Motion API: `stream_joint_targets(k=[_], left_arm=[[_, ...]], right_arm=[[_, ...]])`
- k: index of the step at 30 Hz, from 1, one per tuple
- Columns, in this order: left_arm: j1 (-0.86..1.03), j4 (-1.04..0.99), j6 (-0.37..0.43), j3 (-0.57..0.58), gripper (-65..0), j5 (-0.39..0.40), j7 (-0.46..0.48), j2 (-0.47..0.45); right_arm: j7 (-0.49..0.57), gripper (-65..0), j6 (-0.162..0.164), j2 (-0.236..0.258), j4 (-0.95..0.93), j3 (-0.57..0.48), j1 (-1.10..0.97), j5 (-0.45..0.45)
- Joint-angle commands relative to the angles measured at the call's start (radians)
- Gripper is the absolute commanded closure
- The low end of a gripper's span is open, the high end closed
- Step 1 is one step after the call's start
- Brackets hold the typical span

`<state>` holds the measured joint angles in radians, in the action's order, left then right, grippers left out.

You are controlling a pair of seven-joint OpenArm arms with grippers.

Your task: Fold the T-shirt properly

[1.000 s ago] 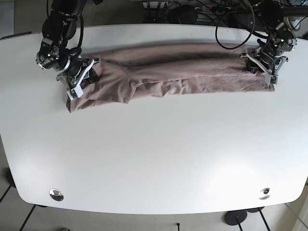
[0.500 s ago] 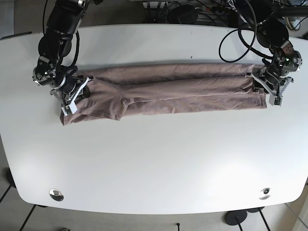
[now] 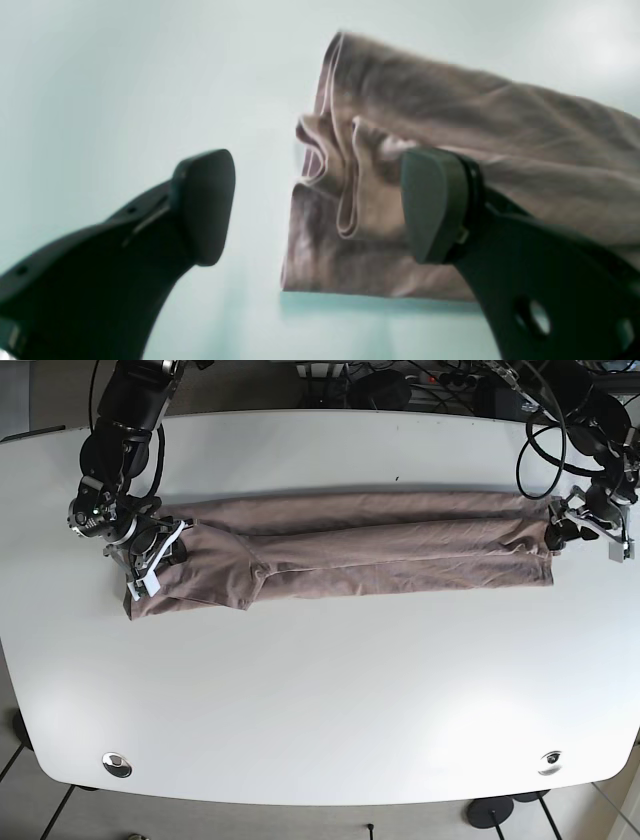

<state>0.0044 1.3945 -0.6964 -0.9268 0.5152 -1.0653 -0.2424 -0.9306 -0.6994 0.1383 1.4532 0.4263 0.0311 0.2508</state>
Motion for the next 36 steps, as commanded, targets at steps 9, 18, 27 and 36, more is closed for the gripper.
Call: stream_joint_targets(k=[9,18,27,36], left_arm=[[-0.020,-0.132,-0.002,0.088,-48.5,0.024,0.021,-0.031],[-0.002,0.090,-0.002,0.130,-6.5,0.026,0.020,0.019],[0.084,0.518,0.011,0.501,-6.3,0.018,0.020,0.134],[0.032,0.398,0.208,0.863,-6.5,0.018,0.113,0.220]], right_arm=[[-0.003,-2.7,0.001,0.010,0.016,0.006,0.000,0.000],[0.002,-2.5,0.001,0.008,0.014,0.010,0.000,0.000],[0.002,-2.5,0.001,0.008,0.014,0.010,0.000,0.000],[-0.002,-2.5,0.001,0.008,0.014,0.010,0.003,0.000]])
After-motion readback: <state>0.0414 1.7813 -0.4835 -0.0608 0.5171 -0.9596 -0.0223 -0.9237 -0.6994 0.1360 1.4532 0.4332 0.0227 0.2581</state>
